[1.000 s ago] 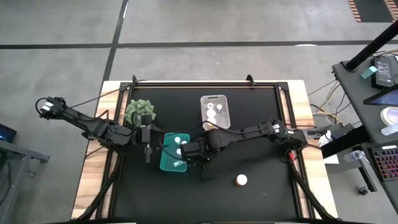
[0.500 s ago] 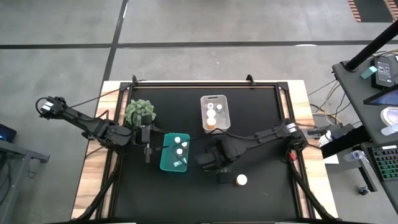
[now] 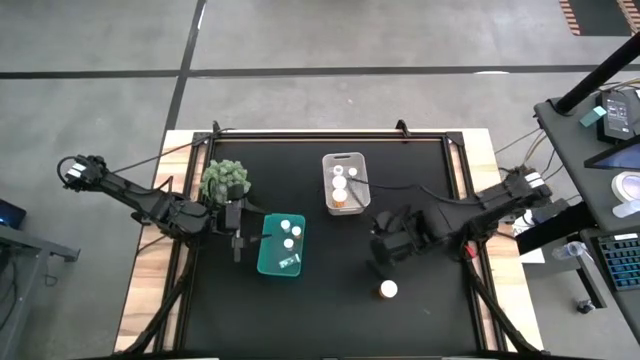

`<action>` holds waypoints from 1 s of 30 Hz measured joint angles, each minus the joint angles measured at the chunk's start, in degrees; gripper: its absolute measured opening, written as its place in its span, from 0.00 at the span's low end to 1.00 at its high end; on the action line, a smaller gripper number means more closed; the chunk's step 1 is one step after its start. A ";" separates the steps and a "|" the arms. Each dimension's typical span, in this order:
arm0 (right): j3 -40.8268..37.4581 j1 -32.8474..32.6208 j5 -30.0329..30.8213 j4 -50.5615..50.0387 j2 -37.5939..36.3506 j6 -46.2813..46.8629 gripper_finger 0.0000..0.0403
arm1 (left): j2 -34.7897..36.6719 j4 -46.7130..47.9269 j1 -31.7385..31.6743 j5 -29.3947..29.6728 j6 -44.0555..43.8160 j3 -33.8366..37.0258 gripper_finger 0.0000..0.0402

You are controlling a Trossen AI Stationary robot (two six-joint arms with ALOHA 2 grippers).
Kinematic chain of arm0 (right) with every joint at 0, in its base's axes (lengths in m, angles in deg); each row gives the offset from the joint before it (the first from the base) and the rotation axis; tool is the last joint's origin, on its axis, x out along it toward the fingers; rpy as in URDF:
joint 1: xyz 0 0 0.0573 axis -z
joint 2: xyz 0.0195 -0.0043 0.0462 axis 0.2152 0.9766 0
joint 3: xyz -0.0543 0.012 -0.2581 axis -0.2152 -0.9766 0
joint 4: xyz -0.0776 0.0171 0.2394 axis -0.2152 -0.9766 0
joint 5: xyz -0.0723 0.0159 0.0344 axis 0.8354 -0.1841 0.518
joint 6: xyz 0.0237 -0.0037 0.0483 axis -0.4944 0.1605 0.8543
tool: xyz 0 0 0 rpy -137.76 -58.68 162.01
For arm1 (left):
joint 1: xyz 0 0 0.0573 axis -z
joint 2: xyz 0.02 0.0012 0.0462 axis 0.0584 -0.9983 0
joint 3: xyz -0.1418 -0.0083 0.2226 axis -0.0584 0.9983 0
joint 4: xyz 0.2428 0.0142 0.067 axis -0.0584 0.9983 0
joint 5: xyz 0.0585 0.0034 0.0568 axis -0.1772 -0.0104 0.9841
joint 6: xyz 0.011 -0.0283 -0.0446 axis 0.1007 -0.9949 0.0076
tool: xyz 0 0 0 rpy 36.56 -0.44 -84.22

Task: Pick and place medicine bottles into bin by pill shape (circle, oval)
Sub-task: Put the orange pill bottle into the white bin

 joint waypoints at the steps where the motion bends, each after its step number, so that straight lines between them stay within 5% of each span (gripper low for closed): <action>1: -1.53 -0.99 -0.62 0.67 -0.91 4.37 0.57 | 0.00 0.03 0.00 0.00 0.00 0.00 0.59; 10: -5.83 -6.61 -4.37 4.29 -0.37 21.56 0.77 | -0.02 0.15 0.00 -0.02 0.07 0.14 0.59; 30: -3.53 -11.64 -6.49 6.19 11.62 25.96 0.74 | -0.02 0.23 0.01 -0.02 1.57 0.31 0.59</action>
